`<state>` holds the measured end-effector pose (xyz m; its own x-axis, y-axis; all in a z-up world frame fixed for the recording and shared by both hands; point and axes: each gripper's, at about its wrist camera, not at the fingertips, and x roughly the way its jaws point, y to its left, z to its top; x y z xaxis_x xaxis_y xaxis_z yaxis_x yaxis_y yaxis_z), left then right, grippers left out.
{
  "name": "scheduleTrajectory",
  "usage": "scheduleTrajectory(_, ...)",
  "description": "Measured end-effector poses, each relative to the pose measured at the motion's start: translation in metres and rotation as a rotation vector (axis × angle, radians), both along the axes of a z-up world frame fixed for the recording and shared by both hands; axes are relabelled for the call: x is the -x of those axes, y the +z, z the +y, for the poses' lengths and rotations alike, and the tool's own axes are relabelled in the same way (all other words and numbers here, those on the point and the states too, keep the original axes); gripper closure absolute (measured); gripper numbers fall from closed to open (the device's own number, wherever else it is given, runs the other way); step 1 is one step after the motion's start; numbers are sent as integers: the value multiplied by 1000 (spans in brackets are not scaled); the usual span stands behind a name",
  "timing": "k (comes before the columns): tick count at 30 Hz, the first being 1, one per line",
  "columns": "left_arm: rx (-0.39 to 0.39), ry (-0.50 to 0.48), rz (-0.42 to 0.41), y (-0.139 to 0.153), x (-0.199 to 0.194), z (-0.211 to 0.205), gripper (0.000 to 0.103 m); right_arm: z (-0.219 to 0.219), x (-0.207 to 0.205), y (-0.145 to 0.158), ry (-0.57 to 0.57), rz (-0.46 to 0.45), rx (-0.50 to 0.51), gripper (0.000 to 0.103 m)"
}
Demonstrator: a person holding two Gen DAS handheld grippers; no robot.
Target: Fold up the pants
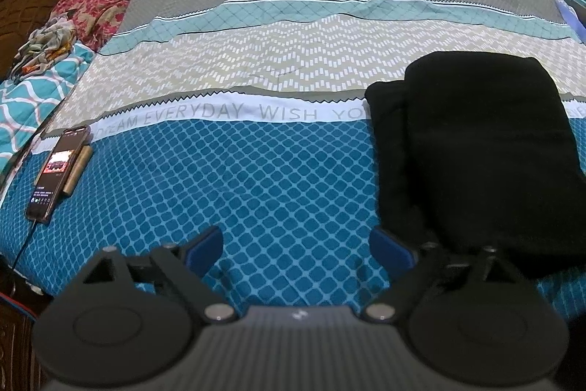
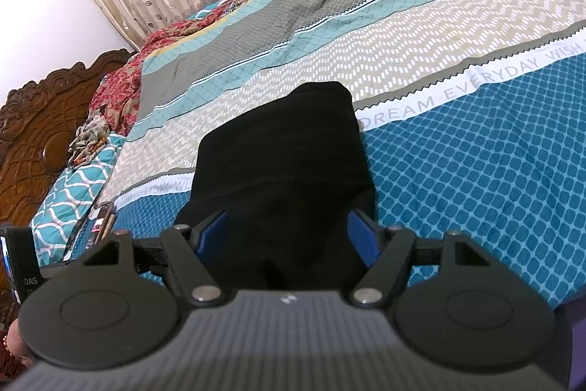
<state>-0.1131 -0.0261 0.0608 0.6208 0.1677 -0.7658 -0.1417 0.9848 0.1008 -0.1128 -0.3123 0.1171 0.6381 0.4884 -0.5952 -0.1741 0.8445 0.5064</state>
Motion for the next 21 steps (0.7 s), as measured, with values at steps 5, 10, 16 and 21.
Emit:
scheduleTrajectory(5, 1, -1, 3, -2, 2, 0, 12, 0, 3, -1, -7, 3, -4, 29)
scheduleTrajectory(10, 4, 3, 7, -4, 4, 0, 11, 1, 4, -2, -9, 6, -5, 29)
scheduleTrajectory(16, 7, -3, 13, -6, 4, 1, 11, 1, 4, -3, -13, 7, -6, 28)
scheduleTrajectory(21, 10, -8, 16, -8, 4, 0, 11, 2, 5, -5, -19, 11, -8, 28)
